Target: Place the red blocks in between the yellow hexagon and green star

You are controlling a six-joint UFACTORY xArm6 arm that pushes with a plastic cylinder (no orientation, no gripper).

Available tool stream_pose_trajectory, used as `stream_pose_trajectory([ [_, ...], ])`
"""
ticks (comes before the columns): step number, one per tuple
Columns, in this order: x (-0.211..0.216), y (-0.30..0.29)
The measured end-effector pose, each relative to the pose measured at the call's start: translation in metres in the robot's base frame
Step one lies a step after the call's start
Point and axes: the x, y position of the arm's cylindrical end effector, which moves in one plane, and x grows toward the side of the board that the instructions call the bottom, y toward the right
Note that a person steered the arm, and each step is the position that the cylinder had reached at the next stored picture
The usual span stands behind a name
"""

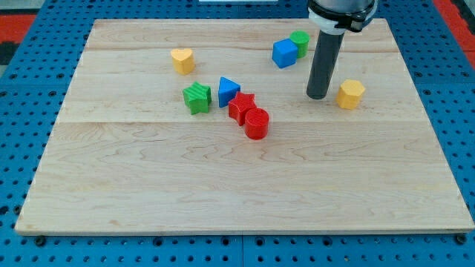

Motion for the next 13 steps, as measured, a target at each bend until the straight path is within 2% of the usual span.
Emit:
stream_pose_trajectory([
  [2, 0.061, -0.003],
  [4, 0.111, -0.089],
  [5, 0.087, -0.116],
  [6, 0.049, -0.112],
  [9, 0.031, -0.055],
  [10, 0.042, -0.072],
  [11, 0.066, -0.133],
  [12, 0.048, -0.158],
  [13, 0.038, -0.124],
])
